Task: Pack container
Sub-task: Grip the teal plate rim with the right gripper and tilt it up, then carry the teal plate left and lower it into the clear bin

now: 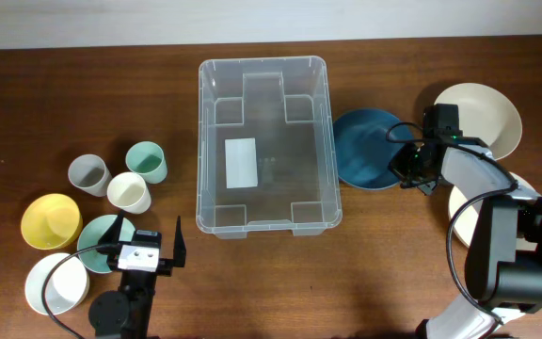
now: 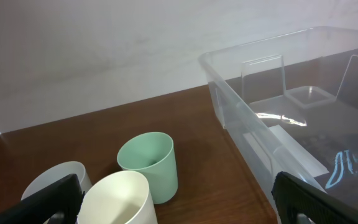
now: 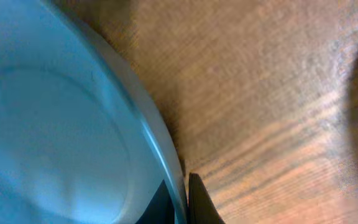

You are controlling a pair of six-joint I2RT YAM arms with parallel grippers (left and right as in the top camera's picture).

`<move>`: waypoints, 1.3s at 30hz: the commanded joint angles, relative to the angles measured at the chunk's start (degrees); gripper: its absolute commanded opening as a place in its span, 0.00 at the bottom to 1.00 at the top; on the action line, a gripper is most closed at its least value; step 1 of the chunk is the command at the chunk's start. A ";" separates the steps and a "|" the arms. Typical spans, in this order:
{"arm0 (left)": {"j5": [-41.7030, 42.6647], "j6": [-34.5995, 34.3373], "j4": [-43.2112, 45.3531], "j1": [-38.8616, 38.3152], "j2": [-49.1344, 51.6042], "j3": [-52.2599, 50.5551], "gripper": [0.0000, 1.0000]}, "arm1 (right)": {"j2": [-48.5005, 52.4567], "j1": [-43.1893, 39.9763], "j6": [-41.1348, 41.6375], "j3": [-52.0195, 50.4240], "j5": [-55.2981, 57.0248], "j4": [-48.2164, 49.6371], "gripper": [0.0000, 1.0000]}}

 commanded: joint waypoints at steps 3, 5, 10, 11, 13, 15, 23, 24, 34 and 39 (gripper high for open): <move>0.81 0.70 -0.26 -0.13 -0.39 -0.11 0.99 | -2.73 -0.20 0.24 -1.05 -0.76 3.39 0.04; 0.83 0.70 -0.26 -0.13 -0.39 -0.11 0.99 | -5.66 -0.20 0.04 -1.05 -0.81 5.27 0.04; 0.83 0.70 -0.26 -0.13 -0.39 -0.11 0.99 | -14.45 -0.20 0.09 -0.90 -0.61 9.03 0.04; 0.81 0.70 -0.26 -0.13 -0.39 -0.13 0.99 | -16.13 -0.20 0.09 -0.83 -0.31 9.44 0.04; 0.83 0.70 -0.26 -0.13 -0.39 -0.11 0.99 | -18.75 -0.20 0.09 -0.68 1.18 9.49 0.04; 0.83 0.70 -0.26 -0.13 -0.39 -0.11 0.99 | -20.35 -0.20 0.09 -0.68 1.38 9.35 0.04; 0.83 0.70 -0.26 -0.13 -0.39 -0.11 0.99 | -19.93 0.35 -8.55 -0.70 -0.22 6.10 0.04; 0.83 0.70 -0.26 -0.13 -0.39 -0.11 0.99 | -19.93 0.63 -13.46 -0.70 -1.53 6.01 0.04; 0.83 0.70 -0.26 -0.13 -0.39 -0.13 0.99 | -19.85 2.60 -70.93 -0.52 -4.70 -12.81 0.56; 0.83 0.70 -0.26 -0.13 -0.39 -0.13 0.99 | -19.78 5.49 -73.33 -0.52 -3.69 -10.36 0.64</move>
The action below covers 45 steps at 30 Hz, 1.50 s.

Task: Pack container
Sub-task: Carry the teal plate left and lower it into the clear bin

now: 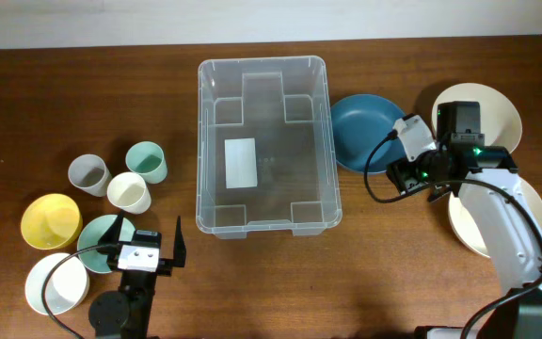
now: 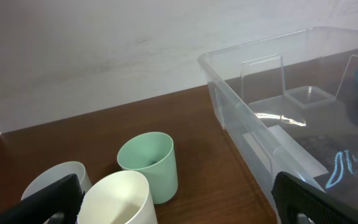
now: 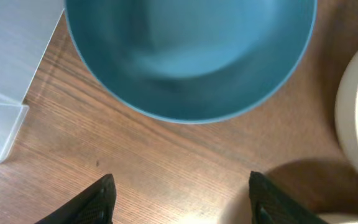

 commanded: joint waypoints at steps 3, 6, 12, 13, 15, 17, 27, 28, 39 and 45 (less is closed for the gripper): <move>0.83 0.70 -0.26 -0.13 -0.39 -0.11 0.99 | 1.49 6.05 -9.60 0.17 3.21 2.84 0.64; 0.83 0.70 -0.28 -0.13 -0.39 -0.11 0.99 | 3.96 8.83 -12.22 0.17 6.88 3.26 0.65; 0.85 0.70 -0.26 -0.13 -0.39 -0.13 0.99 | 11.78 10.03 -12.31 0.17 9.73 6.23 0.83; 0.83 0.70 -0.26 -0.13 -0.39 -0.11 0.99 | 12.55 10.03 -12.31 0.17 9.75 6.75 0.83; 0.85 0.70 -0.26 -0.13 -0.39 -0.11 0.99 | 14.64 10.03 -12.28 0.17 10.21 8.76 0.83; 0.85 0.70 -0.26 -0.13 -0.39 -0.13 0.99 | 16.09 10.03 -12.28 0.17 10.97 10.54 0.83; 0.83 0.70 -0.28 -0.13 -0.39 -0.13 0.99 | 19.50 9.99 -12.26 0.17 12.52 14.71 0.22; 0.85 0.70 -0.26 -0.13 -0.39 -0.11 0.99 | 19.50 9.99 -12.26 0.17 12.52 14.58 0.14; 0.85 0.70 -0.26 -0.13 -0.39 -0.11 0.99 | 16.85 9.99 -7.28 2.23 17.44 15.45 0.04; 0.85 0.70 -0.26 -0.13 -0.39 -0.11 0.99 | 10.64 10.01 -0.57 6.93 17.51 15.26 0.04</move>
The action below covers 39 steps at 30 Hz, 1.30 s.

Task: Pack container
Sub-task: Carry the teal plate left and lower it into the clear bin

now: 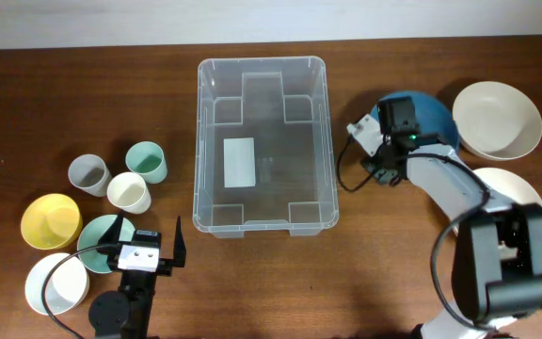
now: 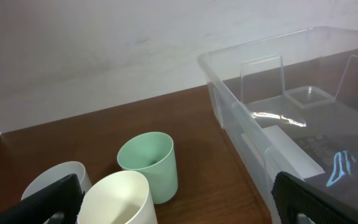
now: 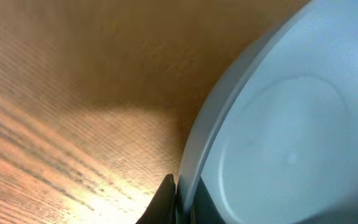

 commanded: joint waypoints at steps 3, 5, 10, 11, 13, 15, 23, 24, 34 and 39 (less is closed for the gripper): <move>0.83 0.70 -0.26 -0.13 -0.39 -0.11 0.99 | -10.19 0.79 9.05 7.85 1.27 -0.42 0.04; 0.85 0.70 -0.26 -0.13 -0.39 -0.11 0.99 | -12.07 1.92 9.03 9.75 1.29 -1.31 0.04; 0.85 0.70 -0.26 -0.13 -0.39 -0.11 0.99 | -15.21 11.50 3.91 14.67 0.11 -2.43 0.04; 0.85 0.70 -0.26 -0.13 -0.39 -0.13 0.99 | -15.19 13.68 1.68 14.78 -0.50 -2.21 0.04; 0.85 0.70 -0.26 -0.13 -0.39 -0.13 0.99 | -14.47 20.09 -3.41 14.78 -0.90 -1.60 0.04; 0.83 0.70 -0.26 -0.13 -0.39 -0.11 0.99 | -13.53 24.28 -4.59 14.78 -0.90 -0.50 0.04; 0.85 0.70 -0.26 -0.13 -0.39 -0.11 0.99 | -6.86 32.59 -10.16 14.75 -4.57 1.20 0.04; 0.85 0.70 -0.26 -0.13 -0.39 -0.11 0.99 | -6.05 32.98 -10.16 14.75 -4.55 1.22 0.04; 0.85 0.70 -0.26 -0.13 -0.39 -0.13 0.99 | 2.54 33.16 -11.06 14.75 -4.79 3.02 0.04; 0.85 0.70 -0.26 -0.13 -0.39 -0.11 1.00 | 5.64 30.38 -11.23 14.75 -4.98 5.60 0.04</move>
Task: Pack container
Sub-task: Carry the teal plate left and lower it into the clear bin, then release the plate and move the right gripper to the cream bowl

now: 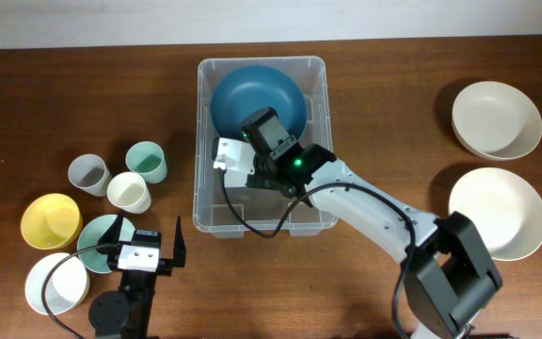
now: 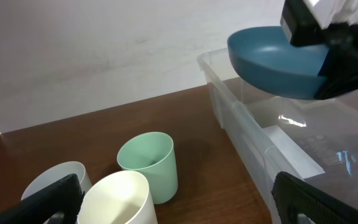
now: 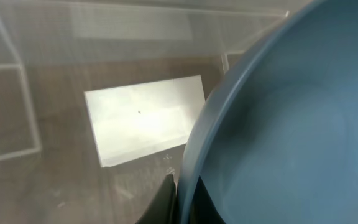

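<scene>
A dark blue bowl (image 1: 258, 101) hangs over the far half of the clear plastic container (image 1: 200, 141), held by its rim in my right gripper (image 1: 273, 151), which is shut on it. In the right wrist view the bowl's rim (image 3: 229, 93) sits pinched between the fingers (image 3: 166, 190), with the container's floor and its white label (image 3: 145, 124) below. The left wrist view shows the bowl (image 2: 275, 59) above the container's wall (image 2: 253, 134). My left gripper (image 1: 141, 247) rests open near the front left, nothing between its fingers.
Grey (image 1: 88, 174), mint (image 1: 146, 162) and cream (image 1: 128, 193) cups stand left of the container. A yellow bowl (image 1: 49, 221), a mint bowl (image 1: 99, 233) and a white bowl (image 1: 50, 282) lie at the front left. Two cream bowls (image 1: 496, 120) (image 1: 497, 212) sit at the right.
My right gripper has carried the blue bowl from the table right of the container to above the container's far half. The left arm has not moved.
My right gripper was shut at the blue bowl's right rim beside the container. Then it stood open, back from the bowl. Then it gripped the bowl's left rim further right on the table. Now the bowl hangs over the container.
</scene>
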You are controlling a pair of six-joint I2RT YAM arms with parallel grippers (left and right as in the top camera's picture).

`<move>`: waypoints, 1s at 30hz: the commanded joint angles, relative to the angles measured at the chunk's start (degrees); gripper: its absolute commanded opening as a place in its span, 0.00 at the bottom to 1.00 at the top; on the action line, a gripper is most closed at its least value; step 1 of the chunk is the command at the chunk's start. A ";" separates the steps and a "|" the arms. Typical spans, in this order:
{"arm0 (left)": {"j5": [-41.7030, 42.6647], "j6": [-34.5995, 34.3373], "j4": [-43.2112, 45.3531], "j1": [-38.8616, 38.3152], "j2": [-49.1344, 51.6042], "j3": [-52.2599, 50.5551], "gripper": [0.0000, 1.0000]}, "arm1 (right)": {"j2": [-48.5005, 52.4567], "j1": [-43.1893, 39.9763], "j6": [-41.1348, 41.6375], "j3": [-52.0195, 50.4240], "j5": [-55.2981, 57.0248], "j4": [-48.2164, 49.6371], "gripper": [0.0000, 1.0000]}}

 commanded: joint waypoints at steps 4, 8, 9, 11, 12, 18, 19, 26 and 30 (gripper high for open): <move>0.81 0.68 -0.26 -0.13 -0.39 -0.13 0.99 | 1.99 -3.54 -0.50 0.90 -1.16 0.94 0.10; 0.83 0.68 -0.26 -0.13 -0.39 -0.11 0.99 | 1.99 -3.65 -0.50 0.90 -1.16 0.92 0.34; 0.83 0.68 -0.26 -0.13 -0.39 -0.11 0.99 | 1.99 -3.65 -0.50 0.90 -1.14 0.85 0.36; 0.83 0.68 -0.26 -0.13 -0.39 -0.11 1.00 | 1.99 -3.65 -0.48 0.90 -1.14 0.59 0.41; 0.83 0.68 -0.28 -0.13 -0.39 -0.11 1.00 | 1.99 -3.58 -0.50 0.90 -1.14 0.26 0.47; 0.83 0.68 -0.26 -0.13 -0.39 -0.11 0.99 | -0.63 -2.03 0.15 0.96 -0.61 0.09 0.61; 0.83 0.68 -0.26 -0.13 -0.39 -0.13 0.99 | -1.66 -1.88 0.50 1.14 -0.04 0.07 0.62; 0.83 0.68 -0.26 -0.13 -0.39 -0.11 0.99 | -13.84 -3.15 18.14 8.55 19.23 -2.80 0.73; 0.83 0.68 -0.26 -0.13 -0.39 -0.13 0.99 | -18.49 -11.72 29.35 11.52 31.01 -3.69 0.83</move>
